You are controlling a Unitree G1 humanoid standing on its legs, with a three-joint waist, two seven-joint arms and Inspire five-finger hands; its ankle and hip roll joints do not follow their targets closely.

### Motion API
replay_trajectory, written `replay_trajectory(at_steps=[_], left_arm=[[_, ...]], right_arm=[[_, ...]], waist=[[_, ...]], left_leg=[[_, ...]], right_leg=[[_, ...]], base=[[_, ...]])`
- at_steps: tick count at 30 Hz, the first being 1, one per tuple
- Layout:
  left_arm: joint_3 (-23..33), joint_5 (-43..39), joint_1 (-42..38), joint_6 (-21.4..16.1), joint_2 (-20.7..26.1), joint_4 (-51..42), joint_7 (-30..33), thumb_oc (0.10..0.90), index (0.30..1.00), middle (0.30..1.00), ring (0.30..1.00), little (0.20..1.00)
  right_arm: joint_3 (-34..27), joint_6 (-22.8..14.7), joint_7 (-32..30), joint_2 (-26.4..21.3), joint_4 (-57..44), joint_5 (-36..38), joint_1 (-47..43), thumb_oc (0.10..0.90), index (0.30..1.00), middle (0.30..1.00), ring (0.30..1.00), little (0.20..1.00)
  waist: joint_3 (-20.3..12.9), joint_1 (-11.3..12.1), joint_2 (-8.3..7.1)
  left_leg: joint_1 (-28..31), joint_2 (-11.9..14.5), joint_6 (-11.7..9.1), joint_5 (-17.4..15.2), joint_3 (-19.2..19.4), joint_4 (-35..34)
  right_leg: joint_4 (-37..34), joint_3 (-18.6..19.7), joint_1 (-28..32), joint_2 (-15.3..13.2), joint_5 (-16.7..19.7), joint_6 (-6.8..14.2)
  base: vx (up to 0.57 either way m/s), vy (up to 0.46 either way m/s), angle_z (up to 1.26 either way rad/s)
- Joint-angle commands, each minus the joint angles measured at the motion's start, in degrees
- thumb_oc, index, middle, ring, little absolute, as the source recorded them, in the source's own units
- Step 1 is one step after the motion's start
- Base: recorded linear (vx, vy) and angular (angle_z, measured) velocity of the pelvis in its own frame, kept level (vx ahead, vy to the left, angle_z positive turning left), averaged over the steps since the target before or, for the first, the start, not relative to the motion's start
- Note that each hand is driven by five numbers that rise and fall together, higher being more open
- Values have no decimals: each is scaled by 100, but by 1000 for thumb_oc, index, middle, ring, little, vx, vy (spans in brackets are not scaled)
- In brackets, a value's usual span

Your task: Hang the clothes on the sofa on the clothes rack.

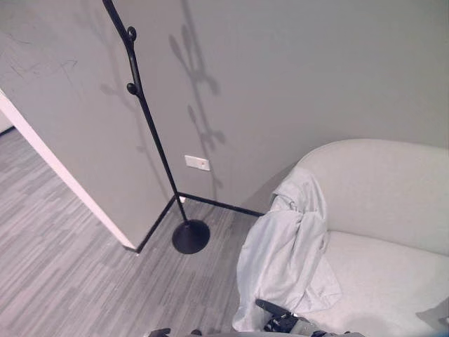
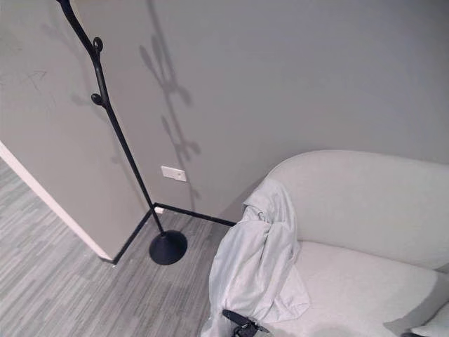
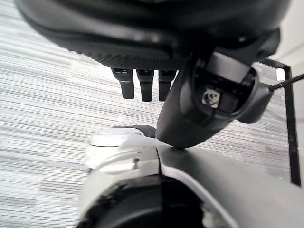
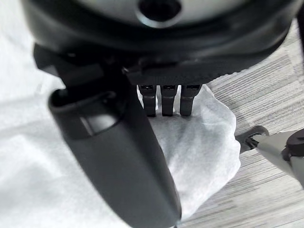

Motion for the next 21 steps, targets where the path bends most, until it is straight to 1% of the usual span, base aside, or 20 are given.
replay_trajectory(at_steps=[1,3,6,10,12,13,14,15,16,17,18,19,21], left_arm=[[-113,243,-494,-170,60,310,-150,800,900,900,900,900],[45,115,-505,-159,83,327,-125,800,900,900,900,900],[216,-2,-464,-156,109,371,-140,800,900,900,900,900],[183,225,-397,-155,85,436,-226,800,900,900,900,900],[153,235,-407,-162,103,403,-237,800,900,900,900,900],[45,300,-486,-190,129,342,-290,800,900,900,900,900],[45,300,-487,-190,129,342,-290,800,900,900,900,900],[-88,383,-558,-218,142,280,-346,800,900,900,900,900],[-227,483,-610,-244,141,222,-393,800,900,900,900,900],[-233,485,-620,-243,139,220,-394,800,900,900,900,900],[-447,594,-704,-270,130,117,-439,800,900,900,900,900],[-545,613,-779,-268,125,68,-476,800,900,900,900,900],[-708,600,-882,-290,139,-41,-508,800,900,900,900,900]], right_arm=[[-579,-746,-785,-887,397,66,-257,800,900,900,900,900],[-609,-767,-749,-838,352,191,-90,800,900,900,900,900],[-670,-771,-672,-806,259,315,124,800,900,900,900,900],[-935,-822,-629,-877,150,498,372,800,900,900,900,900],[-963,-779,-576,-907,171,520,376,800,900,900,900,900],[-1052,-664,-427,-989,395,618,329,800,900,900,900,900],[-1053,-664,-424,-990,399,619,326,800,900,900,900,900],[-1068,-478,-320,-1076,661,591,204,800,900,900,900,900],[-1046,-388,-265,-1142,808,476,83,800,900,900,900,900],[-1059,-384,-251,-1154,830,471,64,800,900,900,900,900],[-959,-277,-173,-1257,912,332,-148,800,900,900,900,900],[-931,-230,-115,-1329,964,283,-285,800,900,900,900,900],[-836,-233,-40,-1468,919,367,-565,800,900,900,900,900]], waist=[[298,41,-505],[292,21,-457],[292,4,-451],[329,-19,-458],[339,-3,-461],[378,56,-466],[376,55,-466],[410,145,-459],[443,209,-449],[442,208,-449],[507,335,-417],[542,400,-397],[648,553,-350]], left_leg=[[59,-277,-46,-44,-283,-365],[16,-296,-64,-41,-343,-365],[12,-362,-64,-45,-374,-365],[-1,-473,-61,-98,-385,-365],[-36,-497,-55,-97,-409,-365],[-125,-549,-44,-106,-459,-365],[-129,-550,-43,-105,-460,-365],[-217,-599,-27,-105,-520,-365],[-291,-633,-19,-94,-564,-365],[-304,-639,-17,-90,-573,-365],[-454,-696,1,-63,-675,-365],[-571,-733,9,-35,-772,-365],[-760,-788,9,-14,-920,-365]], right_leg=[[62,196,203,-429,-52,325],[62,119,217,-431,-79,316],[62,44,263,-464,-61,308],[62,-55,292,-573,-9,357],[62,-94,274,-598,1,370],[62,-165,232,-641,13,397],[62,-167,229,-642,13,397],[62,-226,186,-692,27,422],[62,-286,156,-732,35,438],[62,-296,149,-736,36,441],[62,-411,103,-797,52,466],[62,-513,69,-830,57,484],[62,-671,15,-863,53,502]], base=[[10,-9,25],[34,13,16],[56,28,13],[57,62,16],[5,50,10],[2,60,9],[-6,88,14],[-19,75,17],[-19,76,20],[-47,84,26],[-55,82,30],[-73,86,30],[-66,41,29]])
